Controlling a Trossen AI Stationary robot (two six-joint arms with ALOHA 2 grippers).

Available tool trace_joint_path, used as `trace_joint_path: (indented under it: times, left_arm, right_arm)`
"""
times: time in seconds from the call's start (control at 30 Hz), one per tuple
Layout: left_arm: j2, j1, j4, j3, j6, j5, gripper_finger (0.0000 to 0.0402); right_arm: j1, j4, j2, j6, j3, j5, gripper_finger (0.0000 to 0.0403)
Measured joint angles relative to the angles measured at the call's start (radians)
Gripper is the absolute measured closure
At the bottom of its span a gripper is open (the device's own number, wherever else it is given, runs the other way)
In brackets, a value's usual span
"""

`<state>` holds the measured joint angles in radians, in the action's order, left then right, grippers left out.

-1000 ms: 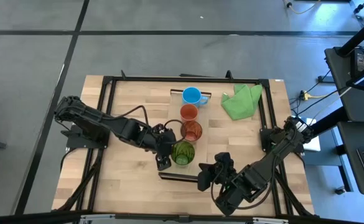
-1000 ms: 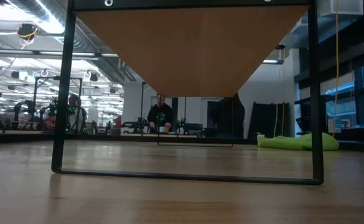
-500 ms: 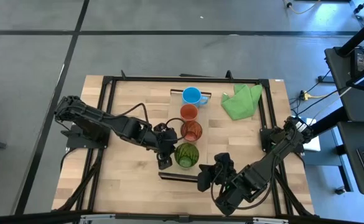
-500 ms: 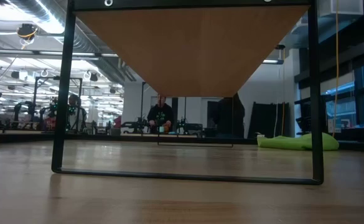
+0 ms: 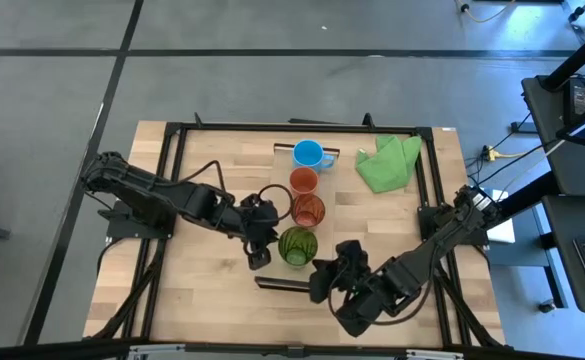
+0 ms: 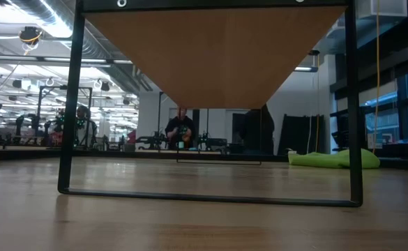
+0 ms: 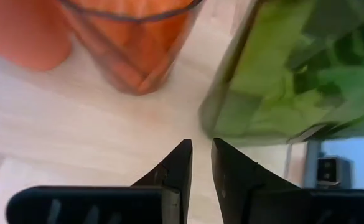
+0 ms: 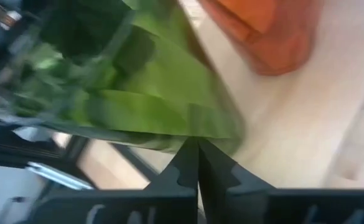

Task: Stack small to large cups/mugs on shelf
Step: Adjust the cups on the shelf

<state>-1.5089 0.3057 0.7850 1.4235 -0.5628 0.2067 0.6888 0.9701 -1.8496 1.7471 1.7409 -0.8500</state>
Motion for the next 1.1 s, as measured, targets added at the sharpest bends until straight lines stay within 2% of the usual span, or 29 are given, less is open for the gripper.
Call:
trace_joint_path:
  times: [0.17, 0.33, 0.43, 0.63, 0.83, 0.93, 1.03, 1.1]
  left_arm:
    - [0.000, -0.023, 0.071, 0.000, 0.022, 0.019, 0.0347]
    - [0.004, -0.066, 0.073, 0.000, 0.063, 0.037, 0.0347]
    - [0.004, -0.106, 0.069, 0.000, 0.093, 0.004, 0.0347]
    - [0.004, -0.170, 0.068, 0.000, 0.150, -0.079, 0.0347]
    - [0.004, -0.190, 0.051, 0.000, 0.206, -0.162, 0.0347]
    - [0.010, -0.190, 0.054, 0.000, 0.229, -0.179, 0.0347]
    - [0.046, -0.190, 0.070, 0.000, 0.234, -0.178, 0.0347]
    - [0.084, -0.190, 0.080, -0.007, 0.244, -0.178, 0.0347]
  right_arm:
    - [0.009, 0.107, 0.014, 0.032, -0.001, 0.014, 0.0400]
    - [0.036, 0.316, 0.032, 0.201, 0.000, -0.040, 0.0400]
    - [0.030, 0.445, 0.032, 0.329, 0.000, -0.027, 0.0401]
    - [-0.017, 0.542, 0.039, 0.405, 0.000, 0.015, 0.0401]
    - [-0.056, 0.541, 0.113, 0.330, -0.001, -0.028, 0.0402]
    - [-0.058, 0.506, 0.192, 0.284, -0.047, -0.066, 0.0402]
    - [-0.037, 0.305, 0.313, 0.190, -0.189, -0.099, 0.0402]
    - [-0.020, 0.093, 0.406, 0.111, -0.344, -0.102, 0.0402]
